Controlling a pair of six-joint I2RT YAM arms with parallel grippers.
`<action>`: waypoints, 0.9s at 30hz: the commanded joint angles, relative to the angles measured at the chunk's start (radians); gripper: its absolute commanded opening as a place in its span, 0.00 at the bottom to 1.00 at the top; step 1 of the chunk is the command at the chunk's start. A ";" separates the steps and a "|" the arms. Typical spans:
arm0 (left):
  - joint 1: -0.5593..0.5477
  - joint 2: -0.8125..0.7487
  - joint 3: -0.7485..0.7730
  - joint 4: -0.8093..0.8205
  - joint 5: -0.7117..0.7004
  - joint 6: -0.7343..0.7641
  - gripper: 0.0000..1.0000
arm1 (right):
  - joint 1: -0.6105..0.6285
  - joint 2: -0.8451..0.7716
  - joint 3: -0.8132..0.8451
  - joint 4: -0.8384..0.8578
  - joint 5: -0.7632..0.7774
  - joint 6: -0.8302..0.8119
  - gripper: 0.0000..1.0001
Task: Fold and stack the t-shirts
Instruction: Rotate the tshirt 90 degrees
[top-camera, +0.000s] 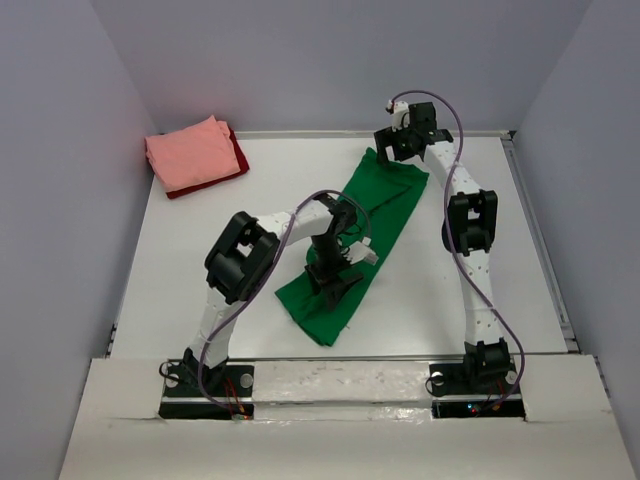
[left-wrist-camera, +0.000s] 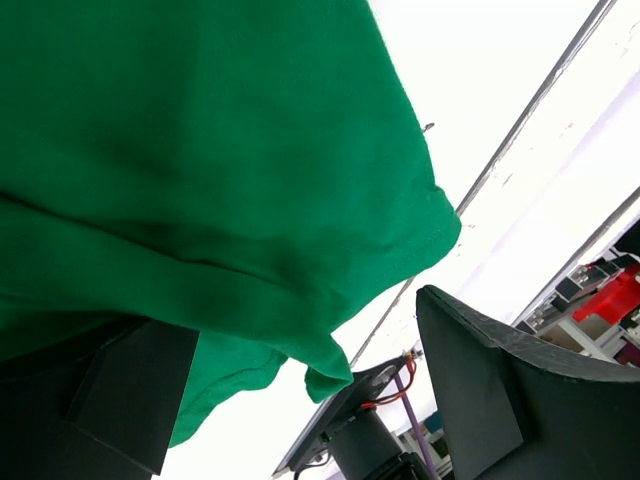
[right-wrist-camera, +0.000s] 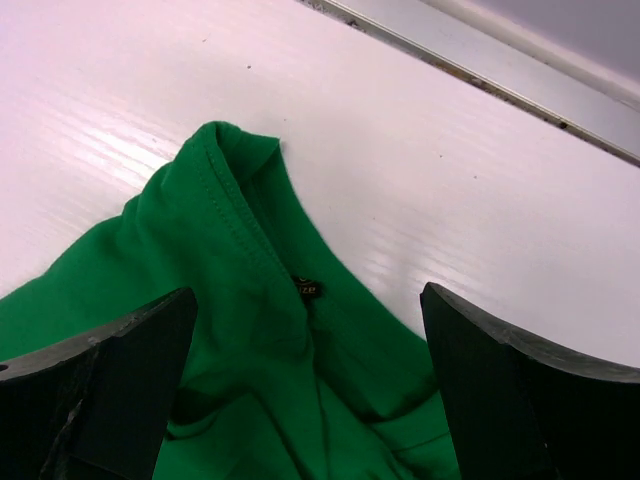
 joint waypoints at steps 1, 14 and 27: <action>-0.011 -0.032 0.047 -0.017 0.004 0.004 0.99 | -0.003 -0.088 0.045 0.078 0.048 -0.059 1.00; 0.041 -0.075 0.013 0.076 -0.153 -0.052 0.99 | -0.048 -0.383 -0.190 0.088 -0.027 -0.055 1.00; 0.196 -0.119 0.354 0.125 -0.368 -0.112 0.99 | -0.048 -0.612 -0.412 -0.164 -0.076 -0.067 1.00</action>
